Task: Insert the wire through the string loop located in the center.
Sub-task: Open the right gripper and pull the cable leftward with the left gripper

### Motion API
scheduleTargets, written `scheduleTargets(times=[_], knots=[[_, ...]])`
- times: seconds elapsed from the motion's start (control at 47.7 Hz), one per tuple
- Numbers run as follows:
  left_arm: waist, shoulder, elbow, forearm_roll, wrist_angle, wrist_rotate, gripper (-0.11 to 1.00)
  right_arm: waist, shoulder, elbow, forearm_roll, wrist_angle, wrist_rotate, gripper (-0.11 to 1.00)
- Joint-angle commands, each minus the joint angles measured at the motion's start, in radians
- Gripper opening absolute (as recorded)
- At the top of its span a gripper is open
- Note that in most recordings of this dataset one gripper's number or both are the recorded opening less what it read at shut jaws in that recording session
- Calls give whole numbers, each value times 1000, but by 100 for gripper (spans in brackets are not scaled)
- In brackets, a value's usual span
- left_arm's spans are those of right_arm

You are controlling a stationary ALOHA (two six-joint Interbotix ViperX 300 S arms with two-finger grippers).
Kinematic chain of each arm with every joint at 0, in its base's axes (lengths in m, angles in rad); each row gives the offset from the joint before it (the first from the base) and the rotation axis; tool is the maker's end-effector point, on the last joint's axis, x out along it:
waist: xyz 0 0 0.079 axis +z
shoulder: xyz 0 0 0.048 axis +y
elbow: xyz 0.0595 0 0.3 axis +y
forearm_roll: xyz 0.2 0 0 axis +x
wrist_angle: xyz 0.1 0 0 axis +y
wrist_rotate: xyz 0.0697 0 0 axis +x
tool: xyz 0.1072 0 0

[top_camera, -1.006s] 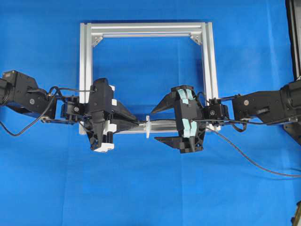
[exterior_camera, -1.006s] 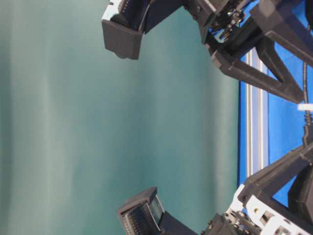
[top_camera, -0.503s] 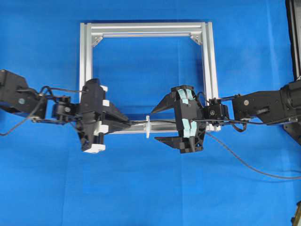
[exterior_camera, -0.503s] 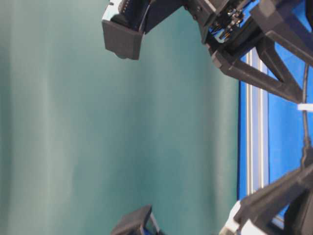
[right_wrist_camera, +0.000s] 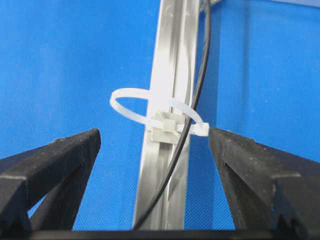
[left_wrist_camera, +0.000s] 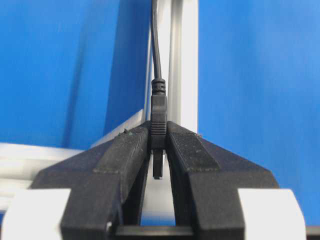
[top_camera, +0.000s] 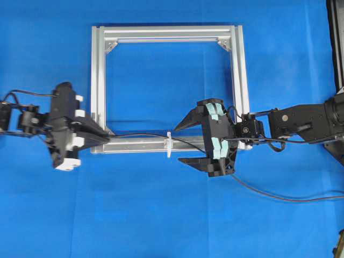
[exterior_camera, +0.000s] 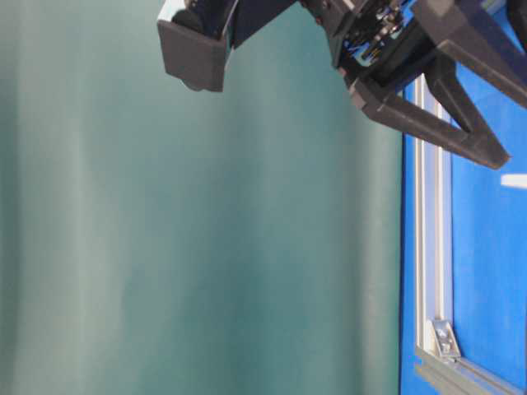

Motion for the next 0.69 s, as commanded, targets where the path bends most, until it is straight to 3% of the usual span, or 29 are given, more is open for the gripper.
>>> scheduleTargets(times=[0.0,0.398,0.671], knots=[[-14,-58,37,-2,-3,-12,8,6,-26,-8,3,-3,2,94],[-21,-244,187,0,21,-38,8,15,-26,-17,5,-3,2,94],[-21,-287,181,0,103,-23,8,15,-26,-17,5,-5,2,94]])
